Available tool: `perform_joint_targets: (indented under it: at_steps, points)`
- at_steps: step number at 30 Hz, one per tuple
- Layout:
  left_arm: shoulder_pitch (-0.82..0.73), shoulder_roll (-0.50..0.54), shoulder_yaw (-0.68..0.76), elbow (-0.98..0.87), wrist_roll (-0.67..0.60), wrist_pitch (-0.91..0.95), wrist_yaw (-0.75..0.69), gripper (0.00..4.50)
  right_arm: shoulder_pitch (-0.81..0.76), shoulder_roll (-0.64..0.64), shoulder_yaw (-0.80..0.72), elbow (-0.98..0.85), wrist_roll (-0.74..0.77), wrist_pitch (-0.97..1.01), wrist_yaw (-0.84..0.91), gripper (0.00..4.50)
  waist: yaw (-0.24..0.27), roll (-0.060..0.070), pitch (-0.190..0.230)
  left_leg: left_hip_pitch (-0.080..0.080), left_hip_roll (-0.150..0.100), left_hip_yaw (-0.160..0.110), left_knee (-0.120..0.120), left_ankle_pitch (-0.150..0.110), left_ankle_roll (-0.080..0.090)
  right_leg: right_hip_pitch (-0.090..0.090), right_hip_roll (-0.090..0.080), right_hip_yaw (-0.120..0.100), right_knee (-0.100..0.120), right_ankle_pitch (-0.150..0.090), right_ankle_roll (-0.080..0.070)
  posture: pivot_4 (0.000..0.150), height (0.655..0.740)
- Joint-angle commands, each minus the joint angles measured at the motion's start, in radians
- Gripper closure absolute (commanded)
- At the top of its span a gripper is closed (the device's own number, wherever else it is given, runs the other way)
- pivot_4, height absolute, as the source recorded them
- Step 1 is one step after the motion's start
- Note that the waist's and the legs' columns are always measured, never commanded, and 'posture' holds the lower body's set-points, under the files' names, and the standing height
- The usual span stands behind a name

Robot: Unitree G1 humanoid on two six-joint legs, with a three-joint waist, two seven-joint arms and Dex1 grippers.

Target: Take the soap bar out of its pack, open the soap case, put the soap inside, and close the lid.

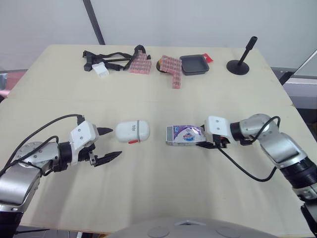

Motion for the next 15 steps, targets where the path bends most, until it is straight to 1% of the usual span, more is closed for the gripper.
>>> perform_joint_targets:
  at_steps: [1,7,13,15]
  points:
    - [-0.016,0.012,0.011,-0.002,0.007,-0.019,-0.004,0.00,-0.010,-0.055,-0.057,-0.069,0.001,0.024,0.003,1.84,-0.002,0.000,0.000,0.000,0.000,0.000,0.000,0.000,0.000,0.000,0.000,0.000,0.000,0.000,0.000,0.150,0.7400]
    - [-0.035,0.002,-0.016,0.013,0.020,-0.031,-0.004,0.00,-0.047,-0.092,-0.012,-0.126,-0.069,0.103,-0.009,1.84,-0.005,0.000,0.000,0.000,0.000,0.000,0.000,0.000,0.000,0.000,0.000,0.000,0.000,0.000,0.000,0.150,0.7400]
    - [-0.051,-0.006,-0.028,0.026,0.019,-0.037,-0.004,0.00,-0.067,-0.134,-0.028,-0.183,-0.083,0.145,-0.003,1.84,0.000,0.000,0.000,0.000,0.000,0.000,0.000,0.000,0.000,0.000,0.000,0.000,0.000,0.000,0.000,0.150,0.7400]
    - [-0.056,-0.010,-0.031,0.034,0.017,-0.039,-0.001,0.00,-0.068,-0.146,-0.043,-0.228,-0.051,0.180,0.015,1.84,0.000,0.000,0.000,0.000,0.000,0.000,0.000,0.000,0.000,0.000,0.000,0.000,0.000,0.000,0.000,0.150,0.7400]
